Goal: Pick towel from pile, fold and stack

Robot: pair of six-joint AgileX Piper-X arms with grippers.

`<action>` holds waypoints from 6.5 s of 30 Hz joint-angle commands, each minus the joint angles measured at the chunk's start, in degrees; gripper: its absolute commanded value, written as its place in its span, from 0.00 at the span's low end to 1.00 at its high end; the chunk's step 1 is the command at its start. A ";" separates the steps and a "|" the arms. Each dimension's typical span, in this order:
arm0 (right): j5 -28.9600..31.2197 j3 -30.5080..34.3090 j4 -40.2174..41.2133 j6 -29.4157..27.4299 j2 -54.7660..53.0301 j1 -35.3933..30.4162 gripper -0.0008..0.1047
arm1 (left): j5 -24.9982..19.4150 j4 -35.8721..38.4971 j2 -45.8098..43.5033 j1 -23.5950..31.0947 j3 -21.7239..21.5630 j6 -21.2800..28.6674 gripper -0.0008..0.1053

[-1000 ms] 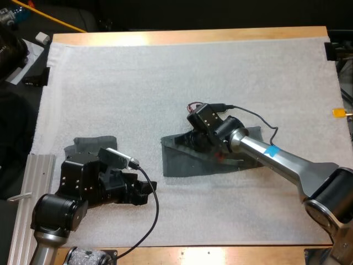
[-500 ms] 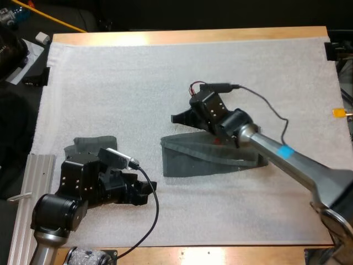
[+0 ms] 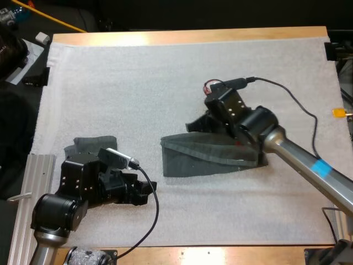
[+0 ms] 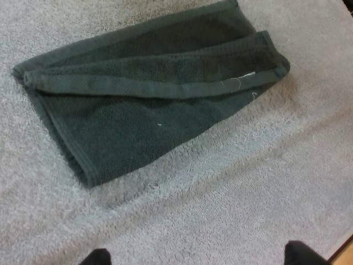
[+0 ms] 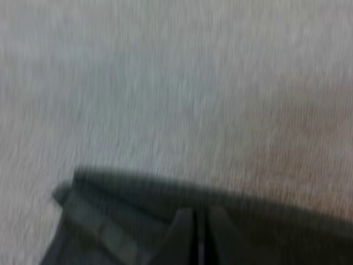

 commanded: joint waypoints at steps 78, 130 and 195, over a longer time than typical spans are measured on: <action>7.32 -0.47 -3.48 1.10 3.09 -2.68 0.35 | 1.11 0.18 -0.02 -0.24 -0.31 0.15 0.58; -14.68 20.74 1.76 5.79 0.58 -11.57 0.56 | 2.50 -3.15 0.35 -0.06 -0.32 -0.85 0.58; -4.02 17.32 19.16 4.11 -18.29 -10.34 0.54 | 3.74 -1.95 0.50 -0.12 -0.29 -0.59 0.58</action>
